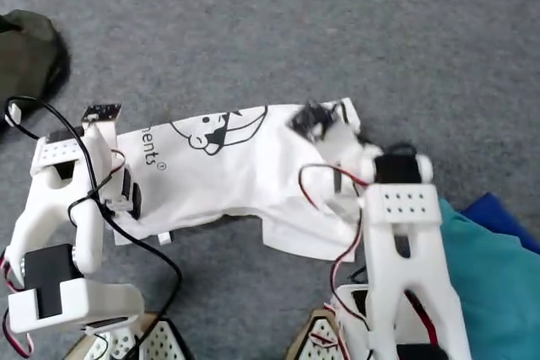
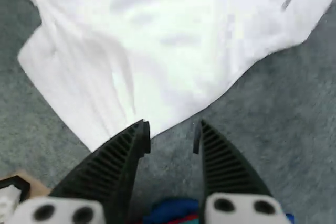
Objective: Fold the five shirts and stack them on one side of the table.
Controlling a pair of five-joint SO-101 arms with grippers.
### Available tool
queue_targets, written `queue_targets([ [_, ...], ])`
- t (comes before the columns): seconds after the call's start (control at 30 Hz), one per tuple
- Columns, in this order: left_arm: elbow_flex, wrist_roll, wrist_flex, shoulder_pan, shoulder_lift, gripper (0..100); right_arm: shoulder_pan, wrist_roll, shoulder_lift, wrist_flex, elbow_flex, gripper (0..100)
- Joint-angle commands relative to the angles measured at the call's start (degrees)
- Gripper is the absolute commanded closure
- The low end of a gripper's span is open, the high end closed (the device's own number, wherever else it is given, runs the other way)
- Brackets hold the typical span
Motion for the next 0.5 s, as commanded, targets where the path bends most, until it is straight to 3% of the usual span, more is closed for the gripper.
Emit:
queue_targets([
  [0.0, -5.2, 1.6, 1.0, -1.8, -2.2, 85, -5.9, -3.1, 7.9, 0.3, -10.3, 98.5],
  [0.23, -7.4, 3.4, 1.5, -3.3, -5.4, 84, -14.9, -8.6, 30.6, -7.3, -18.6, 99.3],
  [0.47, -5.4, 6.2, 1.1, -3.3, -8.4, 84, -16.2, -8.3, 40.0, -11.2, -16.0, 99.4],
])
